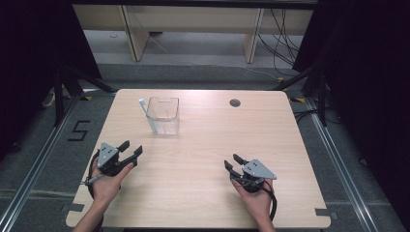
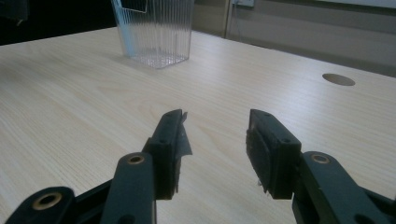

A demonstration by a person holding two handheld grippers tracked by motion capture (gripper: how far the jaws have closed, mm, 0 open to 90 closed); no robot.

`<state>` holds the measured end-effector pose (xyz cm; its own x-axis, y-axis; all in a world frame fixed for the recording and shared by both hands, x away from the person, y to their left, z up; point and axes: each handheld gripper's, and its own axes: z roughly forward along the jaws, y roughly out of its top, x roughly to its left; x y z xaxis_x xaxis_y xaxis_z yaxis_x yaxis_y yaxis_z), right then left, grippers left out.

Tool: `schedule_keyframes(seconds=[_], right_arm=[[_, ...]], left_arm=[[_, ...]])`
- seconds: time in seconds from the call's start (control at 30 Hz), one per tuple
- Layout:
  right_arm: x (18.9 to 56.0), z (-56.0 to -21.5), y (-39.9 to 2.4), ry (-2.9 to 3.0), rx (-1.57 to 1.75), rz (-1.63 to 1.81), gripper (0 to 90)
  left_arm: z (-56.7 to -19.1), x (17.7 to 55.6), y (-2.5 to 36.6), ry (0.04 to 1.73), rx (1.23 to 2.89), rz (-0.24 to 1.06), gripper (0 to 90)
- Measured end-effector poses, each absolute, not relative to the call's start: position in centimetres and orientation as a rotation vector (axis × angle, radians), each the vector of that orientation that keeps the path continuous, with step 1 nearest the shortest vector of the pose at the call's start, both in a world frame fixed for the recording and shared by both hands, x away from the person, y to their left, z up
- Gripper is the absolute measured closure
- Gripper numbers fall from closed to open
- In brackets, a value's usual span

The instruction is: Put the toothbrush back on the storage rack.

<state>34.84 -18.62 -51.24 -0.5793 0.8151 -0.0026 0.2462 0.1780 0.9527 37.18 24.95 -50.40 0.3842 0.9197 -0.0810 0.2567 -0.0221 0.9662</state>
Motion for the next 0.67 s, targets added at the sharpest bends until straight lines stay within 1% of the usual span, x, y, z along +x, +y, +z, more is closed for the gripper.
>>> schedule_keyframes(seconds=[0.33, 0.67], right_arm=[[34.9, -51.1, -18.9, 1.926, 0.976, 1.402, 55.9], [35.0, -51.2, -19.0, 1.937, 0.970, 1.402, 55.8]], left_arm=[[-52.2, 36.5, 25.1, 1.110, 1.536, 0.738, 41.0], [-52.3, 36.0, 25.2, 1.098, 1.512, 0.759, 40.9]])
